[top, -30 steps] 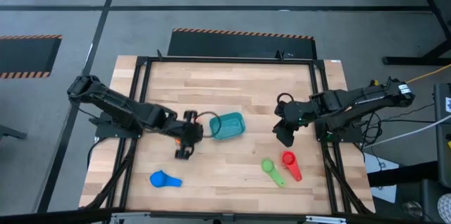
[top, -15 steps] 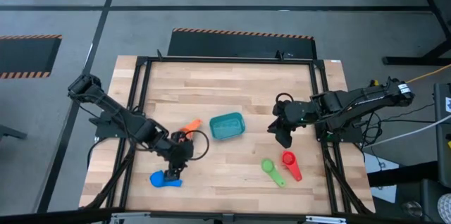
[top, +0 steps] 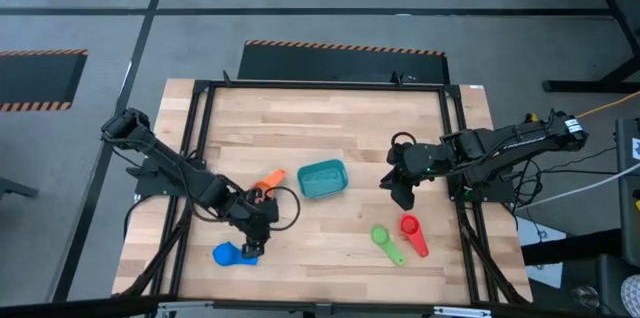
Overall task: Nest measuring cups in basket
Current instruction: Stack the blue measuring cup on top of the orange measuring cup
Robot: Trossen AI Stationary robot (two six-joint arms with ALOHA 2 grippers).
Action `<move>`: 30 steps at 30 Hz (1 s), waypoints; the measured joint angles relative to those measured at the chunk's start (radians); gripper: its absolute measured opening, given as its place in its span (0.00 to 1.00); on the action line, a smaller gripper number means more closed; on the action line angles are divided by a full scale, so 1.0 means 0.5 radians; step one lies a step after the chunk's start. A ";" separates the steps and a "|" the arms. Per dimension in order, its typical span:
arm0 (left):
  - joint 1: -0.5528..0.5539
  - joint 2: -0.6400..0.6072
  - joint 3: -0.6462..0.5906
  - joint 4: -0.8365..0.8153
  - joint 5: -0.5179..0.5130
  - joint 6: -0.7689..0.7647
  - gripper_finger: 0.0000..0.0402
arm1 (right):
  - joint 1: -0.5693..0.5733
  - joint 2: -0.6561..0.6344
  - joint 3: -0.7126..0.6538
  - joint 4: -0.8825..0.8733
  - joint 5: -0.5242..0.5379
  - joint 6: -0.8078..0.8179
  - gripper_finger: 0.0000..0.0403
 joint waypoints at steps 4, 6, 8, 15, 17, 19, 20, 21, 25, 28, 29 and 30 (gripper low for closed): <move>0.002 0.145 -0.003 -0.018 -0.018 -0.151 0.40 | 0.000 0.000 0.000 0.000 -0.001 -0.001 0.19; 0.010 0.207 -0.003 -0.013 0.114 -0.151 0.41 | 0.000 0.000 0.001 -0.001 -0.001 -0.002 0.19; 0.012 0.253 -0.003 -0.016 0.263 -0.119 0.40 | 0.000 0.000 0.001 -0.001 -0.002 -0.005 0.19; -0.093 0.369 -0.003 -0.020 0.426 -0.043 0.40 | -0.001 0.000 0.001 -0.002 -0.002 -0.024 0.19; -0.136 0.397 -0.003 -0.019 0.410 -0.041 0.40 | -0.001 0.000 0.001 -0.001 -0.002 -0.056 0.19; -0.176 0.416 -0.003 -0.015 0.408 -0.039 0.40 | -0.001 0.000 0.001 -0.002 -0.002 -0.057 0.19; -0.196 0.427 -0.003 -0.013 0.408 -0.038 0.40 | -0.001 0.000 0.001 -0.001 -0.002 -0.057 0.19; -0.215 0.439 -0.003 -0.009 0.407 -0.038 0.40 | -0.001 0.000 0.001 -0.001 -0.001 -0.061 0.19; -0.307 0.480 -0.003 -0.009 0.333 -0.037 0.40 | -0.001 0.000 0.002 -0.001 -0.002 -0.107 0.19; -0.366 0.521 -0.004 -0.013 0.226 -0.037 0.40 | -0.001 0.000 0.002 0.000 0.000 -0.111 0.19; -0.377 0.533 -0.004 -0.011 0.200 -0.037 0.40 | -0.001 0.000 0.002 0.000 0.000 -0.113 0.19; -0.386 0.544 -0.004 -0.011 0.182 -0.037 0.40 | -0.001 0.000 0.002 0.000 0.000 -0.113 0.19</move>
